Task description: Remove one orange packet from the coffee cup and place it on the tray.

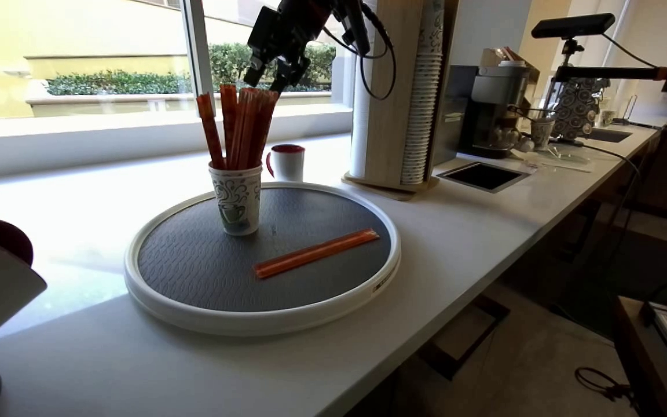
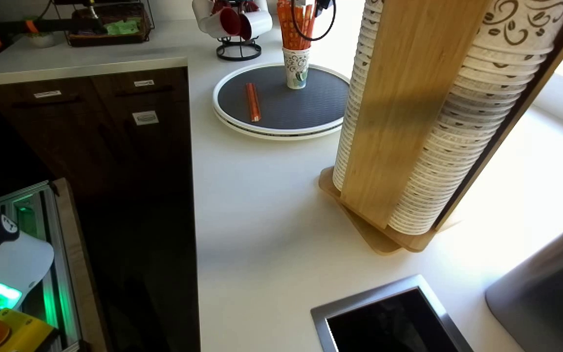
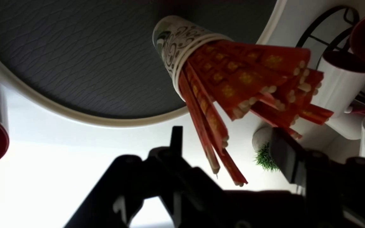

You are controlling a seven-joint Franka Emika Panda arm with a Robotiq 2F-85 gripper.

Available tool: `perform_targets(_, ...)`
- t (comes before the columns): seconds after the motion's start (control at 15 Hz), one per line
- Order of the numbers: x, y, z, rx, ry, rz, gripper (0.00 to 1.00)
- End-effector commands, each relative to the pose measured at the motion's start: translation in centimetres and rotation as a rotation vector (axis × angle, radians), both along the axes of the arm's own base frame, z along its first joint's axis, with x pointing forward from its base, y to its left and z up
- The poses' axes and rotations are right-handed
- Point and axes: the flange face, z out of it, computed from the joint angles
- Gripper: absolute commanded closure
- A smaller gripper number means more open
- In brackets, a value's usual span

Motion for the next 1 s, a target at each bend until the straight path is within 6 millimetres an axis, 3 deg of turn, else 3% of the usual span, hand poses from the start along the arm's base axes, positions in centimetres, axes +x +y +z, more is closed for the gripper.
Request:
perform_targets(0.0,0.49,-0.12,-0.22,-0.018,0.023,-0.025,0.37)
perform_targets(0.27,0.58,-0.11,-0.53,-0.025,0.037,-0.041,0.45)
perform_targets(0.47,0.63,-0.02,-0.68,-0.029,0.047,-0.054,0.6)
perform_targets(0.53,0.67,0.0,-0.67,-0.031,0.045,-0.057,0.58)
perform_targets(0.6,0.71,0.0,-0.66,-0.031,0.042,-0.059,0.65)
perform_targets(0.73,0.71,0.07,-0.69,-0.032,0.047,-0.062,0.65)
perform_targets(0.93,0.79,0.36,-0.76,-0.032,0.051,-0.063,0.73)
